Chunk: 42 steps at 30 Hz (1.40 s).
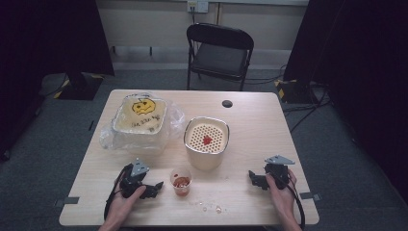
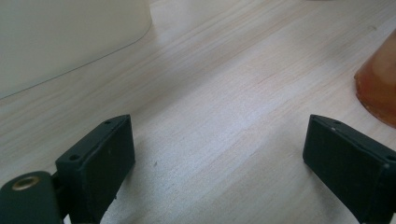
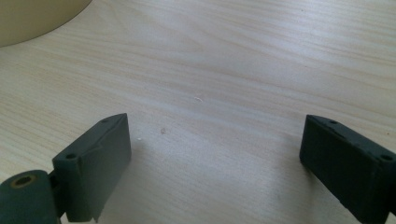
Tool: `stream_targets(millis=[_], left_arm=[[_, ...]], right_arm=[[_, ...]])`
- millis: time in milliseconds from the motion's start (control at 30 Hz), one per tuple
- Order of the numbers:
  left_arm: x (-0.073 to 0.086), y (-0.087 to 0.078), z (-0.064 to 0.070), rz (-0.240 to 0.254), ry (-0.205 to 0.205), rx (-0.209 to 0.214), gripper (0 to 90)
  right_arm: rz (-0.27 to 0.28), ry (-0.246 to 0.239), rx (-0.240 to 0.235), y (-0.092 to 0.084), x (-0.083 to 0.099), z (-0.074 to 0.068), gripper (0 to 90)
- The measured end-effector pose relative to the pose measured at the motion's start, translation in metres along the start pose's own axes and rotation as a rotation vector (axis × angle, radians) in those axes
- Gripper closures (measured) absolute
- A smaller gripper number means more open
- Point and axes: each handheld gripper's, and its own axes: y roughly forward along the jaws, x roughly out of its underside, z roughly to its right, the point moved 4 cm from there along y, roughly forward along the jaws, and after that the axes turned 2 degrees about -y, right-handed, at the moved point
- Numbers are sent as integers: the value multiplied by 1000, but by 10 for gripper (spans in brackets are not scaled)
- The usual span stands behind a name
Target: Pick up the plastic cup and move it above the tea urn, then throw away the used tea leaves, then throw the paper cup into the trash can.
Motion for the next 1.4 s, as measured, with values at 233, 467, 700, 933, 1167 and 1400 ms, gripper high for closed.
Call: stream_targets(millis=[233, 467, 700, 933, 1167, 1400], left_arm=[[0, -2, -2, 13, -15, -19, 143], [5, -10, 7, 42, -29, 49, 167], [0, -23, 29, 101, 35, 184, 166], [-15, -28, 55, 191, 41, 267, 162], [-30, -18, 70, 207, 79, 284, 159], [-37, -6, 79, 203, 94, 284, 186]], right_arm=[[0, 0, 1, 0, 0, 0, 83], [0, 0, 1, 0, 0, 0, 83], [0, 0, 0, 0, 0, 0, 83], [-1, 1, 1, 0, 0, 0, 83], [0, 0, 0, 0, 0, 0, 83], [-1, 0, 0, 0, 0, 0, 84]])
